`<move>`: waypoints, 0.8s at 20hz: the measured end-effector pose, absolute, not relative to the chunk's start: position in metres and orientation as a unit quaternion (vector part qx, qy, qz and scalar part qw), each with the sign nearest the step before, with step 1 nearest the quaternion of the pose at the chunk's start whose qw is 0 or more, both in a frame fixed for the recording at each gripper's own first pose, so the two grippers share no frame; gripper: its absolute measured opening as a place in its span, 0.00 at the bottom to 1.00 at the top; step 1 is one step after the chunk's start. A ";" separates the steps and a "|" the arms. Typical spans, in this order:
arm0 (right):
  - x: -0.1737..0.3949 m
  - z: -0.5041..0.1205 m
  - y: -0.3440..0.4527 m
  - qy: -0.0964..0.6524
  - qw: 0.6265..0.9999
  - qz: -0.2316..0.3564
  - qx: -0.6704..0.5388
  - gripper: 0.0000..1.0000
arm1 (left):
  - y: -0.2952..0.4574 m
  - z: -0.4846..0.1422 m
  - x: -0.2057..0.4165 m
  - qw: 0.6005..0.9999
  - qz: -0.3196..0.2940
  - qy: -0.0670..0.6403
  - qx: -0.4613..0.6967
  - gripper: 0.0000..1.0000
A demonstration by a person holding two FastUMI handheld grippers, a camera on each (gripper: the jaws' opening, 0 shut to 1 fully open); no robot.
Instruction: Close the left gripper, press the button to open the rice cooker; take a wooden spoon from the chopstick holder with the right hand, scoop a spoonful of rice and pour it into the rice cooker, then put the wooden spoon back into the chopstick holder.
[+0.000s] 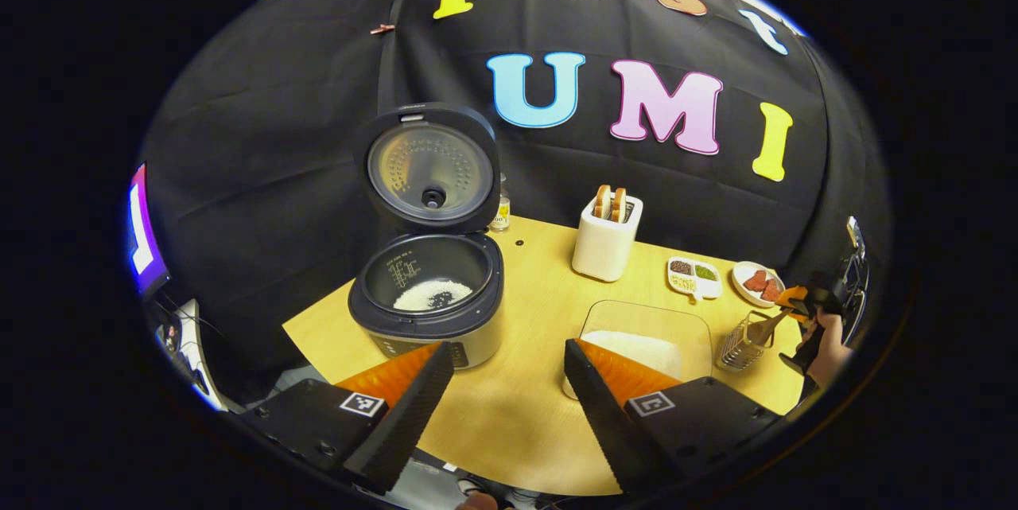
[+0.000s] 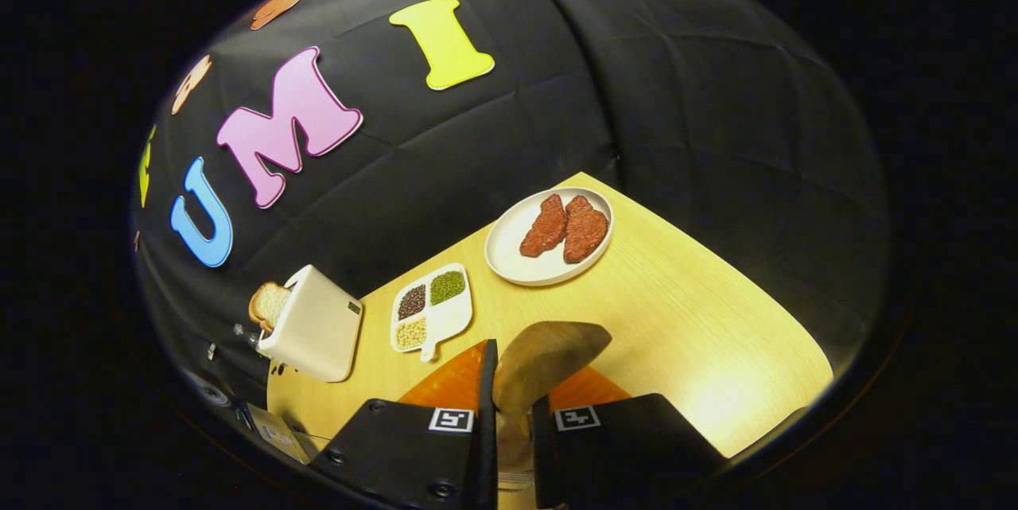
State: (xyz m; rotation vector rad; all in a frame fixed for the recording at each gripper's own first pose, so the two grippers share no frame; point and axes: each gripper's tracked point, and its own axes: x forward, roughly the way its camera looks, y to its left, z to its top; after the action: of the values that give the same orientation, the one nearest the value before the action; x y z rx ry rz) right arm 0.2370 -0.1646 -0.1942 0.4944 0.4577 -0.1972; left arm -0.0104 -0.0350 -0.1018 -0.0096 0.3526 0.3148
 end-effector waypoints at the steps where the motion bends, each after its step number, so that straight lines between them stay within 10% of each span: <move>1: 0.235 -0.185 -0.159 0.217 0.942 -0.088 0.241 0.19 | -0.036 -0.100 -0.009 0.973 0.154 0.172 -0.011 0.95; 16: 0.193 -0.066 -0.045 0.132 0.952 0.031 0.274 0.19 | 0.005 -0.103 -0.008 0.980 0.114 0.161 -0.025 0.96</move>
State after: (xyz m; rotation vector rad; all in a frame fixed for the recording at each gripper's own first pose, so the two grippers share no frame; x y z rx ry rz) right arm 0.1932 -0.0452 -0.0665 0.5559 0.2675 0.0632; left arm -0.0085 0.0053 -0.1026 -0.0506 0.3246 0.2302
